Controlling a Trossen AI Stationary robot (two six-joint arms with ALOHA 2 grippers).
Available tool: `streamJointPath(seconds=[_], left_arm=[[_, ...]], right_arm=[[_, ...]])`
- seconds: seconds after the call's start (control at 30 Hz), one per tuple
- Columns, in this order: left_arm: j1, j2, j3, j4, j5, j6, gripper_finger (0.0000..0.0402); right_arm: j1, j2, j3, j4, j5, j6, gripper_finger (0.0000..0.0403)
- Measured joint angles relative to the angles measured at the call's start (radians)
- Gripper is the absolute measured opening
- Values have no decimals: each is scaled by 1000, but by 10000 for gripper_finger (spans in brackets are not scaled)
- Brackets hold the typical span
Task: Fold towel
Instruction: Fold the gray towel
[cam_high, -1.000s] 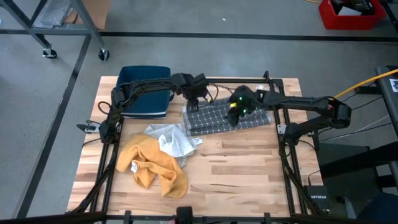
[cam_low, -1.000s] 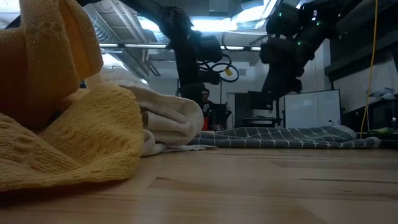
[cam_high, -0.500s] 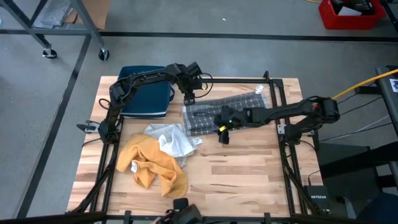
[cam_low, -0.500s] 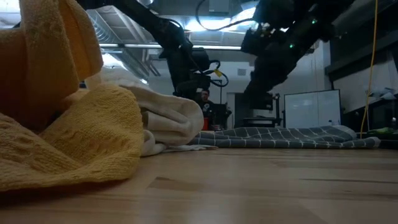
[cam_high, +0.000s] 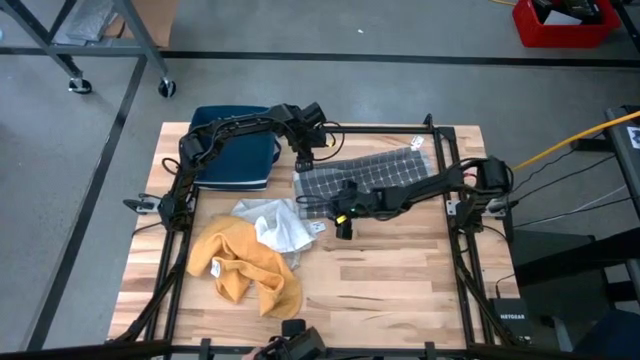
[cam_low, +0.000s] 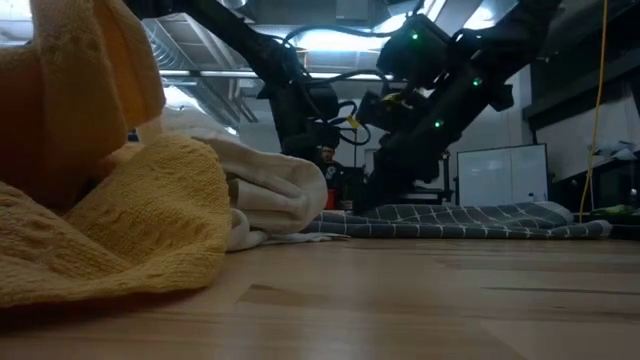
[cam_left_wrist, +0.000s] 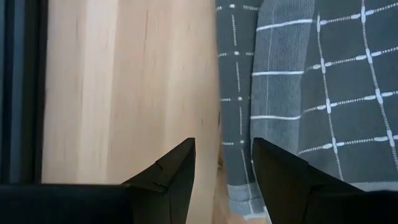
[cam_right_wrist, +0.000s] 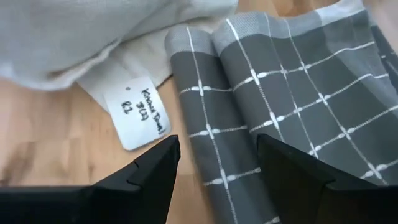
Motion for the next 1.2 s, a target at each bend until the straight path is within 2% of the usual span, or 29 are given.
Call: streamJointPath(seconds=[0.2, 0.43, 0.73, 1.07, 1.2], left_arm=[[0, 1, 0, 2, 0, 0, 153], [0, 1, 0, 3, 0, 0, 153], [0, 1, 0, 4, 0, 0, 153], [0, 1, 0, 1, 0, 0, 153], [0, 1, 0, 1, 0, 0, 153]], right_arm=[[10, 58, 44, -2, 9, -55, 222], [30, 116, 89, -9, 85, -118, 222], [58, 137, 96, -23, 330, -197, 222], [55, 151, 95, -19, 234, -188, 222], [55, 159, 96, -12, 225, -144, 221]])
